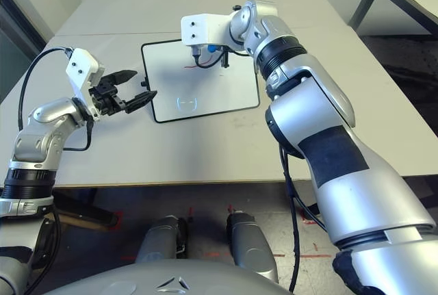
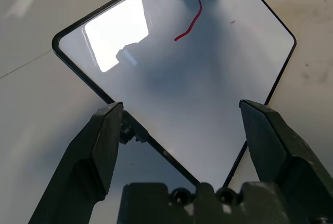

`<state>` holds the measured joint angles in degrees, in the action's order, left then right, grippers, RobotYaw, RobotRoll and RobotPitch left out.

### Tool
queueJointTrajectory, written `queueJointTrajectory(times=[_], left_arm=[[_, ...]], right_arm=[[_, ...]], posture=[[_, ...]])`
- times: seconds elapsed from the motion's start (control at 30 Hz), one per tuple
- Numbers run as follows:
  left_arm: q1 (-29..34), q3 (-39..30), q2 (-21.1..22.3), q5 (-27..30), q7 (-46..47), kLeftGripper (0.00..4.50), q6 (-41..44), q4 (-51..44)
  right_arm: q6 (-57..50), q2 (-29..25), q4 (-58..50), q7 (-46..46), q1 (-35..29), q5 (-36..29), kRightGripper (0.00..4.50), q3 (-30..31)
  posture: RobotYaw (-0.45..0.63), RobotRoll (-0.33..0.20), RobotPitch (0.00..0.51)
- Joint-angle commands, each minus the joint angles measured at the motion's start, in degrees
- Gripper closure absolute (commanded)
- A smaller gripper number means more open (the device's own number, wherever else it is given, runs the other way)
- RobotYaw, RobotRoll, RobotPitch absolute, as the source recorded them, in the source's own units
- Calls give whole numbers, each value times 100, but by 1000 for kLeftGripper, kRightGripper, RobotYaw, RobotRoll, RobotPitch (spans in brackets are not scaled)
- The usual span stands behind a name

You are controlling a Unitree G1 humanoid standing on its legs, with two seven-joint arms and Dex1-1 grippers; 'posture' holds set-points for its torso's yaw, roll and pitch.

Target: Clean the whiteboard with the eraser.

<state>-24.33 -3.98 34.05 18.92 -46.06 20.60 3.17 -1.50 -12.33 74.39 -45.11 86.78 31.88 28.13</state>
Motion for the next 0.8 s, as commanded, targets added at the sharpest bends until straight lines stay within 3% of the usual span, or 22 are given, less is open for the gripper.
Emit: queueJointTrajectory(times=[0.03, 0.8], left_arm=[[71, -85, 54, -4, 44, 0, 26, -99], [128, -189, 120, 0, 107, 0, 46, -150]], right_arm=[[-52, 79, 70, 111, 15, -3, 4339, -41], [-151, 201, 236, 590, -389, 198, 4341, 62]], posture=[[-30, 0, 57], [-8, 0, 65]])
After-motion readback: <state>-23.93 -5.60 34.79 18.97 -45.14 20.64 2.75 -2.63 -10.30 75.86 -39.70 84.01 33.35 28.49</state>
